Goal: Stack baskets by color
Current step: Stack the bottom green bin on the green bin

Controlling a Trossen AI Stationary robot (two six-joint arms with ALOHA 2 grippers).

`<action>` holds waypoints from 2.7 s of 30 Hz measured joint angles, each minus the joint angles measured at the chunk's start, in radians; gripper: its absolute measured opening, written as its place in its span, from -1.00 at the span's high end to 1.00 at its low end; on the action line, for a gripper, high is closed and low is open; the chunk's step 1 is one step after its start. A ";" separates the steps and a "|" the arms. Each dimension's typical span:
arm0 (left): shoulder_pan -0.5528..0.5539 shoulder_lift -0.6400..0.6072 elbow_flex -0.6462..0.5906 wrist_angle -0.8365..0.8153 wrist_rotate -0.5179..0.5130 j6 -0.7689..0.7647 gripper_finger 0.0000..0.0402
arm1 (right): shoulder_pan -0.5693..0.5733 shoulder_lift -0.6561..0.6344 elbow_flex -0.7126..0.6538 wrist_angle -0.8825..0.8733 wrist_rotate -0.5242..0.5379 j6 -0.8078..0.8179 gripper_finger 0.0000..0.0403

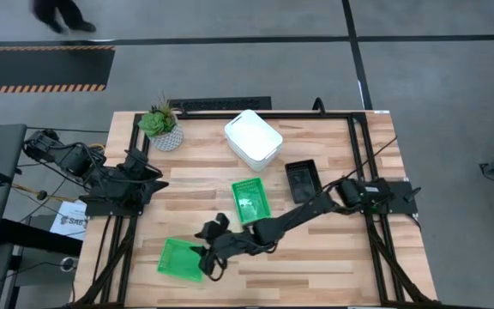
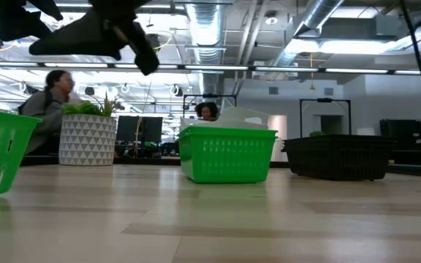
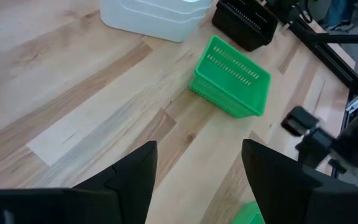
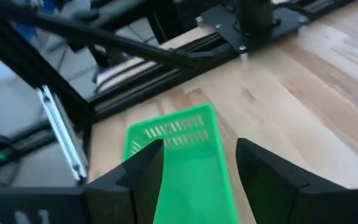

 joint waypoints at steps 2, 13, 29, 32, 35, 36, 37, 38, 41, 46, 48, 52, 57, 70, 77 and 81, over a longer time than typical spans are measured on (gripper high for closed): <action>0.000 0.000 0.000 0.000 0.000 0.000 -0.12 | -0.002 0.040 0.077 -0.056 -0.004 -0.063 -0.10; 0.000 0.000 0.000 0.000 0.000 0.000 -0.12 | -0.038 0.221 0.352 -0.273 -0.034 -0.169 -0.10; 0.000 0.000 0.000 0.000 -0.006 0.008 -0.12 | -0.048 0.253 0.364 -0.326 -0.056 -0.166 -0.10; 0.000 0.000 0.000 0.000 -0.006 0.015 -0.12 | -0.049 0.253 0.360 -0.353 -0.056 -0.166 -0.10; 0.000 0.000 0.000 0.000 -0.006 0.019 -0.12 | -0.049 0.253 0.360 -0.359 -0.056 -0.166 -0.10; 0.000 0.000 0.000 0.000 -0.006 0.019 -0.12 | -0.048 0.253 0.360 -0.357 -0.056 -0.165 -0.10; 0.000 0.000 0.000 0.000 -0.006 0.019 -0.12 | -0.048 0.253 0.360 -0.358 -0.056 -0.165 -0.10; 0.000 0.000 0.000 0.000 -0.006 0.019 -0.12 | -0.048 0.253 0.360 -0.360 -0.056 -0.165 -0.10; 0.000 0.000 0.000 0.000 -0.006 0.019 -0.12 | -0.049 0.253 0.360 -0.368 -0.056 -0.165 -0.10; 0.000 0.000 0.000 0.000 -0.006 0.019 -0.12 | -0.054 0.253 0.360 -0.374 -0.055 -0.165 -0.10; 0.000 0.000 0.000 0.000 -0.006 0.019 -0.12 | -0.054 0.253 0.360 -0.377 -0.055 -0.165 -0.10; 0.000 0.000 0.000 0.000 -0.006 0.019 -0.12 | -0.054 0.253 0.360 -0.381 -0.055 -0.165 -0.10; 0.000 0.000 0.000 0.000 -0.010 0.019 -0.12 | -0.056 0.253 0.360 -0.400 -0.054 -0.165 -0.10; 0.000 0.000 0.000 0.000 -0.017 0.019 -0.12 | -0.062 0.253 0.359 -0.429 -0.053 -0.165 -0.10; 0.000 0.000 0.000 -0.001 -0.027 0.020 -0.12 | -0.063 0.253 0.359 -0.434 -0.053 -0.165 -0.09; 0.000 0.000 0.000 -0.001 -0.027 0.020 -0.12 | -0.063 0.253 0.359 -0.460 -0.052 -0.163 0.00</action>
